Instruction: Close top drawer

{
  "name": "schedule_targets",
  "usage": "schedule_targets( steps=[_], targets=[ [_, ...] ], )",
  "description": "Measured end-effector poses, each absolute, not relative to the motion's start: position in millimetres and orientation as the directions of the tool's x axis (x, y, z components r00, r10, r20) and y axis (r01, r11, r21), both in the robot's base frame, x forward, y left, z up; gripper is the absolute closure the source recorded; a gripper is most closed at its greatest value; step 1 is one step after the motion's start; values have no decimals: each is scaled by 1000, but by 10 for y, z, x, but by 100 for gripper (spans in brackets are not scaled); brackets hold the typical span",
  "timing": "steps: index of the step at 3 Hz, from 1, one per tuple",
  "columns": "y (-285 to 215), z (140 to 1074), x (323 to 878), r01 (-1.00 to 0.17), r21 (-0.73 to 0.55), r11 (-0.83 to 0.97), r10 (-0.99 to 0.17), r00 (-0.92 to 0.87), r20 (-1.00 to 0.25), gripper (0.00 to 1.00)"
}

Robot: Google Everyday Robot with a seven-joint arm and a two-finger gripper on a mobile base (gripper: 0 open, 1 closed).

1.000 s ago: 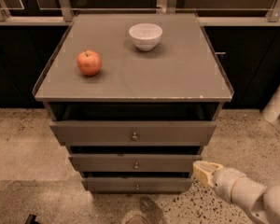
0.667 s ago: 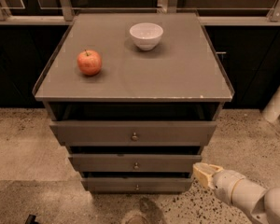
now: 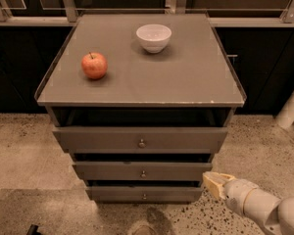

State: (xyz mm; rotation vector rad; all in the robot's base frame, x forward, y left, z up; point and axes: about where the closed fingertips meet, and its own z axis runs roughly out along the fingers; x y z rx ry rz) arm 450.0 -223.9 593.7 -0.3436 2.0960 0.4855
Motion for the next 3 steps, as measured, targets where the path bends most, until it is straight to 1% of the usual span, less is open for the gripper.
schedule_targets(
  steps=[1,2,3],
  targets=[
    [-2239,5937,4500,-421,207,883,-56,-532,-845,11],
    [-2239,5937,4500,-421,207,883,-56,-532,-845,0],
    [-2239,5937,4500,-421,207,883,-56,-532,-845,0]
  ],
)
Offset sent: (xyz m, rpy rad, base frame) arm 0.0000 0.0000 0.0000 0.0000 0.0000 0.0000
